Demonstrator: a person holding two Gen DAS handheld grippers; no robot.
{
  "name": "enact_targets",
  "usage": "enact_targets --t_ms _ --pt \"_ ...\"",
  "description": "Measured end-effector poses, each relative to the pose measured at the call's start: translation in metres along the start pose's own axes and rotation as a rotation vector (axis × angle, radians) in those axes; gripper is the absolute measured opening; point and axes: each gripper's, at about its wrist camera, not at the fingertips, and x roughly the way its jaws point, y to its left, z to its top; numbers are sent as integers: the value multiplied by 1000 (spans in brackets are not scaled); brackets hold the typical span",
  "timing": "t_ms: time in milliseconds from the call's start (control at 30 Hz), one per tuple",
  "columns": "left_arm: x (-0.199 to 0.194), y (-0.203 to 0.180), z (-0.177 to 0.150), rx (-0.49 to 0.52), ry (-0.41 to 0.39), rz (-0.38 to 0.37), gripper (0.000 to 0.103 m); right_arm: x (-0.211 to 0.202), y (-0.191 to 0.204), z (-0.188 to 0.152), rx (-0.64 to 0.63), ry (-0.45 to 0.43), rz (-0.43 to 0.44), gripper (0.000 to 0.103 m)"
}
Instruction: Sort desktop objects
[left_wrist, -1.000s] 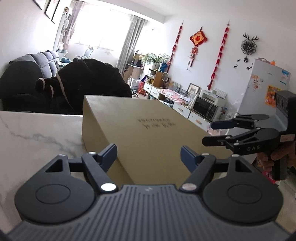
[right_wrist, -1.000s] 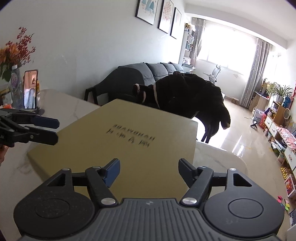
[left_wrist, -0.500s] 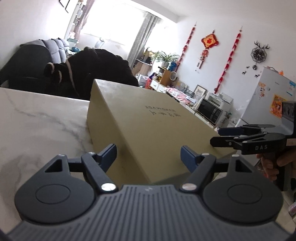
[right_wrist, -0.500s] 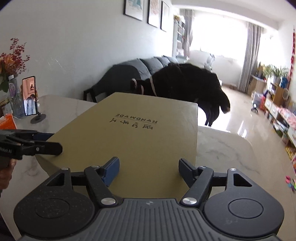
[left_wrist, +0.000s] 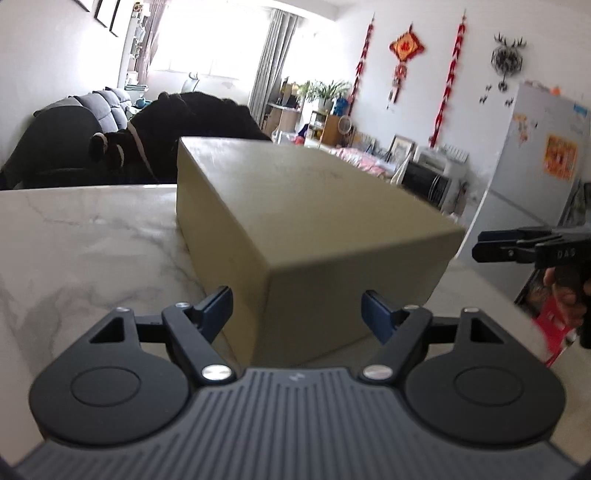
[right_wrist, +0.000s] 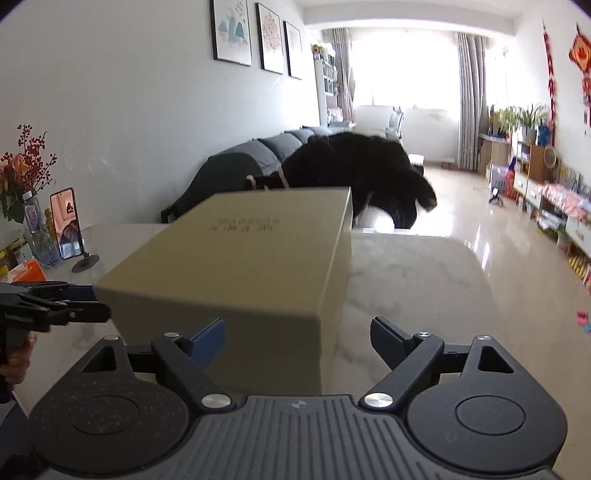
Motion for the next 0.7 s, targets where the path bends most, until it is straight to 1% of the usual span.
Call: enact_targets --t_ms 100,200,233,333,367,533,700 --pt "9 -2 -5 -1 24 16 71 15 0 -9 5 36 5 86" --pt "10 -1 -11 -6 37 48 62 33 5 -15 -23 78 8 81" --pt "10 1 -13 -21 43 52 57 39 8 -16 -38 87 3 79" --pt "10 7 -13 -68 60 43 58 53 13 -16 -46 106 -9 70" --pt "8 5 -12 -67 60 46 58 56 13 -16 -38 106 -1 65" --pt "6 3 -10 -62 65 50 59 59 11 -17 -20 91 1 66" --pt "10 4 -6 -65 65 74 59 64 13 -16 -18 82 -7 66"
